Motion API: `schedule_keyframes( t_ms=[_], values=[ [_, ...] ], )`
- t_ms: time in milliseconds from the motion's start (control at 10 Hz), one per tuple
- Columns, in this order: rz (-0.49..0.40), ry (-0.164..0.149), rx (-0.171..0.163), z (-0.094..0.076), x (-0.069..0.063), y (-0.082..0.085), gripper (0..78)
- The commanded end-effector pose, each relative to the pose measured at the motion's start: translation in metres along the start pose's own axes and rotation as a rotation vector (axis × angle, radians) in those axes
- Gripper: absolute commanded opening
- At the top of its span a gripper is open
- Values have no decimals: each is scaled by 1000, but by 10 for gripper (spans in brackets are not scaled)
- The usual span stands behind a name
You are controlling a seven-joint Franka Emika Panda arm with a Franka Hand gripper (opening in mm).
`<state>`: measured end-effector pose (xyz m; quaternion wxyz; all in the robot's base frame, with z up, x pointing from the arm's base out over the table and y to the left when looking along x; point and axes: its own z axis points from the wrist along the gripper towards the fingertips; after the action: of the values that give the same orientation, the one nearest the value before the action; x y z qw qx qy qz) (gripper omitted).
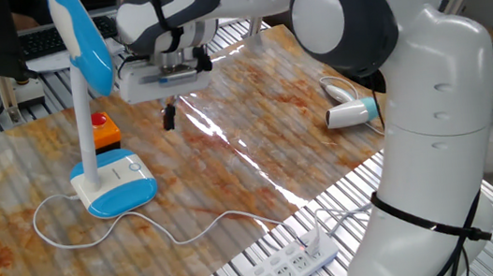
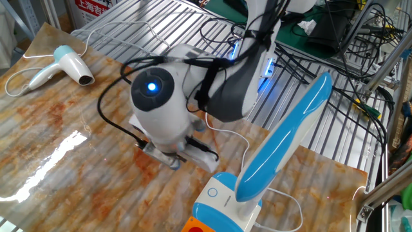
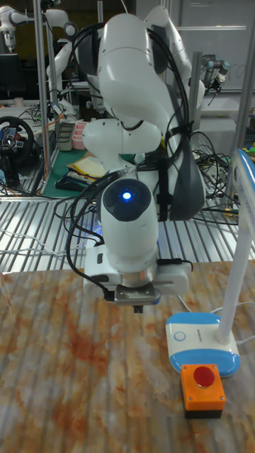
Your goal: Turn off the desk lamp by pressing the button
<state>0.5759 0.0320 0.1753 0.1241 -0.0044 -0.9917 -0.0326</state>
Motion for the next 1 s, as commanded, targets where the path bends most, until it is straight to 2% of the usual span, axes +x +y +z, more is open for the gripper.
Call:
schedule_keyframes(
  t_ms=[100, 400, 800, 900, 1000],
  values=[
    [-28, -22, 35, -10, -6, -21, 0],
    [-30, -46, 43, -13, -3, -34, 0],
    [-40, -59, 56, -14, -2, -35, 0],
    [-61, -55, 89, -14, -2, -35, 0],
    [-80, -66, 122, -14, -2, -35, 0]
  ],
)
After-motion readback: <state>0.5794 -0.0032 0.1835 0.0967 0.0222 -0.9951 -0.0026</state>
